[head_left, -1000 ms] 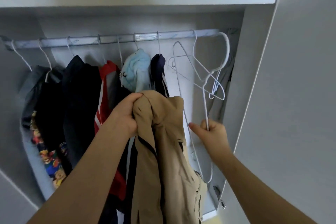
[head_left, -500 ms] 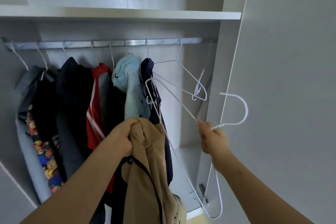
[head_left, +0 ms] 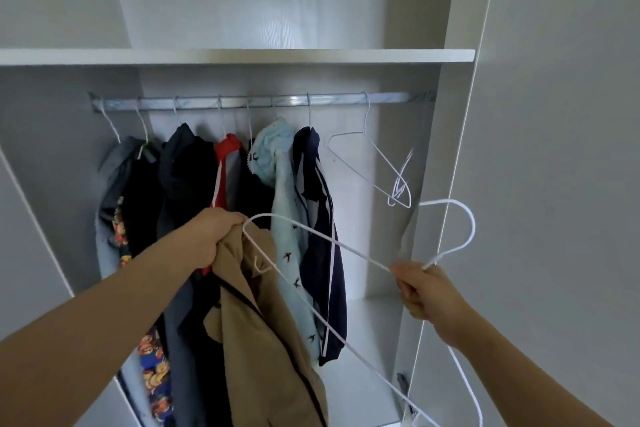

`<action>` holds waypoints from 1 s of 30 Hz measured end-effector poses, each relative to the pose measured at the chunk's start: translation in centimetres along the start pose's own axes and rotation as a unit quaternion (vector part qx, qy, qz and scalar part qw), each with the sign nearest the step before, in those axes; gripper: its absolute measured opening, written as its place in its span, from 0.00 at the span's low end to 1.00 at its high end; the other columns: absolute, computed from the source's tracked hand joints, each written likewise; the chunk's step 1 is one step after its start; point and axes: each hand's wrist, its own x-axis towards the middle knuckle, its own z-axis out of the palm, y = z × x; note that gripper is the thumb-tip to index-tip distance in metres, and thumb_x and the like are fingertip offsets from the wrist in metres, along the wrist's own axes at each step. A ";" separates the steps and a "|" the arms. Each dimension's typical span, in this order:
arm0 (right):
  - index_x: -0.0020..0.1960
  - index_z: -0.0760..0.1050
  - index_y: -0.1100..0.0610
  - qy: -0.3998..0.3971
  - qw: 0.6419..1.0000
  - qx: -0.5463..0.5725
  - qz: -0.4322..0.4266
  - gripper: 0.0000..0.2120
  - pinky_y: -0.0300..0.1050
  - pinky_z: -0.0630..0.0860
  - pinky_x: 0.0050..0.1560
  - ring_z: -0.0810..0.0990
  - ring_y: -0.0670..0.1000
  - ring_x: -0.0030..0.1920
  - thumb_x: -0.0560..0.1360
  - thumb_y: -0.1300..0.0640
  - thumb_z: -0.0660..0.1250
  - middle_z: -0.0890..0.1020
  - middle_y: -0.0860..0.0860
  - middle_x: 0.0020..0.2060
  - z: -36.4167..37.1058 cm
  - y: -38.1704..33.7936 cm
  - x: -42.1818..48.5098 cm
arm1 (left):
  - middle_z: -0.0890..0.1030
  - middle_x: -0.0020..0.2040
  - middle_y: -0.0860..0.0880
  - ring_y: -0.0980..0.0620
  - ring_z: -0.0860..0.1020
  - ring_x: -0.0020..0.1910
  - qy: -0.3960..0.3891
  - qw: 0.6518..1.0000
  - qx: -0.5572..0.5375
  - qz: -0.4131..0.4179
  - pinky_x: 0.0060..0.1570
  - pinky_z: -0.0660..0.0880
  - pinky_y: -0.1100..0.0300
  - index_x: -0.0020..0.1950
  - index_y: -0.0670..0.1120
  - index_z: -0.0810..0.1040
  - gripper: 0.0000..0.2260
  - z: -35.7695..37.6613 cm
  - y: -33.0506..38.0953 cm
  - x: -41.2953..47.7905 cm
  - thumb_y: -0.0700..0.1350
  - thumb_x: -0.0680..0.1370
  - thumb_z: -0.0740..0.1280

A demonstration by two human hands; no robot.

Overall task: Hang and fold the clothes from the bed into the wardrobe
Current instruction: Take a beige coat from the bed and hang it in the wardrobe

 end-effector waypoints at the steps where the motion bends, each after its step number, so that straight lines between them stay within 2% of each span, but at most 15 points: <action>1: 0.21 0.62 0.52 -0.009 1.000 -0.014 0.004 0.26 0.33 0.55 0.19 0.56 0.45 0.18 0.77 0.60 0.61 0.60 0.47 0.18 0.0 -0.2 -0.1 | 0.76 0.39 0.40 0.46 0.74 0.36 0.022 0.999 0.024 0.040 0.32 0.75 0.58 0.40 0.39 0.75 0.09 -0.2 0.1 0.1 0.37 0.79 0.60; 3: 0.19 0.63 0.53 -0.020 0.998 -0.067 0.008 0.27 0.33 0.56 0.19 0.57 0.45 0.19 0.77 0.59 0.62 0.61 0.47 0.18 0.5 -0.7 -0.3 | 0.75 0.42 0.40 0.44 0.74 0.43 0.067 0.987 0.090 0.115 0.44 0.72 0.56 0.40 0.39 0.74 0.08 -0.2 0.4 -0.1 0.37 0.78 0.61; 4: 0.19 0.64 0.53 -0.021 0.995 -0.100 0.005 0.27 0.33 0.56 0.20 0.58 0.45 0.19 0.77 0.58 0.63 0.62 0.47 0.19 0.9 -0.9 -0.4 | 0.75 0.42 0.41 0.45 0.73 0.45 0.075 0.979 0.116 0.147 0.46 0.70 0.56 0.42 0.39 0.74 0.06 0.3 0.4 -0.5 0.38 0.78 0.62; 7: 0.21 0.70 0.53 -0.007 0.991 -0.134 -0.002 0.25 0.33 0.58 0.20 0.59 0.44 0.20 0.77 0.56 0.63 0.63 0.46 0.19 3.1 -1.4 -0.3 | 0.74 0.37 0.46 0.49 0.72 0.41 0.020 0.966 0.148 0.212 0.41 0.68 0.58 0.42 0.41 0.73 0.05 2.6 0.1 -2.2 0.40 0.78 0.63; 9: 0.31 0.76 0.51 -0.007 0.995 -0.098 0.000 0.17 0.33 0.58 0.18 0.61 0.43 0.18 0.78 0.57 0.62 0.63 0.44 0.17 4.8 -1.6 -0.2 | 0.74 0.38 0.46 0.51 0.72 0.40 -0.022 0.957 0.149 0.247 0.43 0.68 0.60 0.43 0.40 0.74 0.06 4.3 -0.2 -3.3 0.41 0.78 0.63; 11: 0.46 0.77 0.50 -0.003 0.996 -0.088 -0.005 0.07 0.29 0.59 0.19 0.65 0.40 0.21 0.78 0.57 0.61 0.68 0.42 0.20 6.1 -1.8 -0.1 | 0.76 0.39 0.48 0.52 0.74 0.41 -0.065 0.949 0.137 0.276 0.45 0.70 0.60 0.42 0.43 0.76 0.06 5.2 -0.3 -4.3 0.42 0.78 0.63; 13: 0.56 0.72 0.46 0.002 0.998 -0.062 -0.009 0.10 0.28 0.60 0.19 0.68 0.40 0.23 0.78 0.57 0.61 0.71 0.42 0.22 6.9 -1.6 0.2 | 0.77 0.36 0.55 0.57 0.75 0.39 -0.131 0.934 0.119 0.309 0.43 0.71 0.63 0.37 0.53 0.77 0.10 5.6 -0.5 -5.1 0.42 0.77 0.64; 15: 0.55 0.70 0.44 -0.013 0.999 -0.025 -0.023 0.10 0.30 0.63 0.19 0.68 0.40 0.19 0.78 0.58 0.61 0.73 0.42 0.19 7.7 -1.6 0.3 | 0.75 0.32 0.61 0.63 0.73 0.34 -0.205 0.912 0.116 0.336 0.37 0.70 0.70 0.34 0.56 0.76 0.14 5.7 -0.3 -6.0 0.42 0.78 0.64; 18: 0.45 0.76 0.49 -0.045 0.996 0.051 -0.057 0.11 0.30 0.65 0.20 0.70 0.39 0.18 0.78 0.63 0.59 0.74 0.43 0.19 8.6 -2.1 0.1 | 0.74 0.31 0.60 0.64 0.72 0.31 -0.301 0.883 0.125 0.339 0.32 0.69 0.72 0.34 0.55 0.75 0.15 5.3 -0.2 -6.9 0.39 0.78 0.64; 20: 0.37 0.77 0.52 -0.040 0.994 0.088 -0.057 0.18 0.29 0.65 0.19 0.70 0.39 0.18 0.76 0.68 0.57 0.73 0.44 0.18 8.7 -2.1 0.2 | 0.74 0.33 0.60 0.63 0.72 0.32 -0.362 0.866 0.142 0.315 0.34 0.70 0.71 0.36 0.56 0.76 0.13 4.5 -0.6 -7.3 0.40 0.77 0.65; 22: 0.31 0.76 0.52 -0.011 0.994 0.092 -0.055 0.19 0.31 0.65 0.19 0.70 0.41 0.19 0.75 0.69 0.58 0.73 0.46 0.20 8.7 -2.2 0.4 | 0.75 0.35 0.59 0.62 0.73 0.35 -0.376 0.852 0.197 0.308 0.36 0.70 0.70 0.38 0.57 0.76 0.10 3.1 -1.0 -7.3 0.43 0.76 0.66; 24: 0.32 0.71 0.54 0.021 0.995 0.077 -0.065 0.16 0.33 0.64 0.20 0.68 0.42 0.19 0.75 0.67 0.59 0.71 0.45 0.20 8.5 -2.2 1.1 | 0.75 0.36 0.58 0.62 0.72 0.35 -0.300 0.819 0.332 0.359 0.36 0.69 0.70 0.38 0.56 0.73 0.06 1.6 -1.2 -6.7 0.50 0.75 0.66; 27: 0.34 0.63 0.55 0.020 0.993 0.069 -0.089 0.14 0.34 0.57 0.18 0.60 0.43 0.18 0.76 0.64 0.60 0.64 0.45 0.18 8.1 -3.1 2.0 | 0.74 0.38 0.57 0.61 0.74 0.37 -0.032 0.690 0.528 0.495 0.34 0.68 0.68 0.38 0.56 0.70 0.09 -0.2 -0.5 -6.2 0.60 0.68 0.63; 28: 0.33 0.61 0.55 0.007 0.992 0.077 -0.097 0.15 0.33 0.56 0.18 0.58 0.43 0.17 0.76 0.63 0.61 0.63 0.46 0.18 8.2 -3.5 2.3 | 0.76 0.42 0.56 0.56 0.77 0.42 0.042 0.649 0.543 0.531 0.37 0.72 0.64 0.41 0.55 0.74 0.11 -0.5 -0.3 -6.1 0.60 0.65 0.67; 30: 0.33 0.60 0.54 -0.016 0.989 0.097 -0.110 0.17 0.32 0.55 0.18 0.57 0.44 0.17 0.76 0.63 0.62 0.62 0.47 0.17 8.5 -4.5 2.7 | 0.79 0.53 0.46 0.43 0.79 0.53 0.112 0.602 0.568 0.550 0.50 0.76 0.49 0.53 0.49 0.79 0.26 0.0 -0.1 -5.8 0.58 0.58 0.75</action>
